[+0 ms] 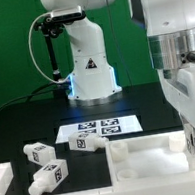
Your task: Assemble one leg
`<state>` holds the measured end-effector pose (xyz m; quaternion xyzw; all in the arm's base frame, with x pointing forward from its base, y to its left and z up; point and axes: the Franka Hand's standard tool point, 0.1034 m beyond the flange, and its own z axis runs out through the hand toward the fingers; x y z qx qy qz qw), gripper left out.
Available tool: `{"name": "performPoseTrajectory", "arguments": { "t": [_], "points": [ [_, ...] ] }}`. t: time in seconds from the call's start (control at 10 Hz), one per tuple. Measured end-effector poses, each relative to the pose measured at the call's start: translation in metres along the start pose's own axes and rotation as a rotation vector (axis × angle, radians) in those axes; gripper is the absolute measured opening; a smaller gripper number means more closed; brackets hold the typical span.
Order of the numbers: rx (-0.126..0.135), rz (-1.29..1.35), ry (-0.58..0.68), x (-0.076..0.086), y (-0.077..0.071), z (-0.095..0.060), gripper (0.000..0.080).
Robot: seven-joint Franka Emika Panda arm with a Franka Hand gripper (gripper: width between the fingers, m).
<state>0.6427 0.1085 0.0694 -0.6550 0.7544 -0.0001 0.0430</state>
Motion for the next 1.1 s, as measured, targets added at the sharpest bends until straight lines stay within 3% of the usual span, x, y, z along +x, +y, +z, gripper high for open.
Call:
{"name": "performPoseTrajectory", "arguments": {
  "t": [0.3,0.4,0.5,0.6,0.7,0.9,1.0,1.1],
  "points": [
    [0.001,0.013,0.002,0.0,0.0,0.001,0.0295],
    [0.004,-0.061,0.003,0.0,0.0,0.001,0.0481],
    [0.015,-0.195,0.003,-0.001,-0.002,0.0,0.0592],
    [0.021,-0.292,-0.003,-0.004,-0.003,-0.006,0.0592],
    [0.039,-0.302,-0.014,-0.006,-0.006,-0.022,0.0638],
    [0.069,-0.274,-0.04,-0.006,-0.017,-0.067,0.0648],
    [0.063,-0.26,-0.047,-0.009,-0.019,-0.074,0.0648],
    [0.064,-0.265,-0.043,-0.008,-0.019,-0.069,0.0649]
  ]
}}
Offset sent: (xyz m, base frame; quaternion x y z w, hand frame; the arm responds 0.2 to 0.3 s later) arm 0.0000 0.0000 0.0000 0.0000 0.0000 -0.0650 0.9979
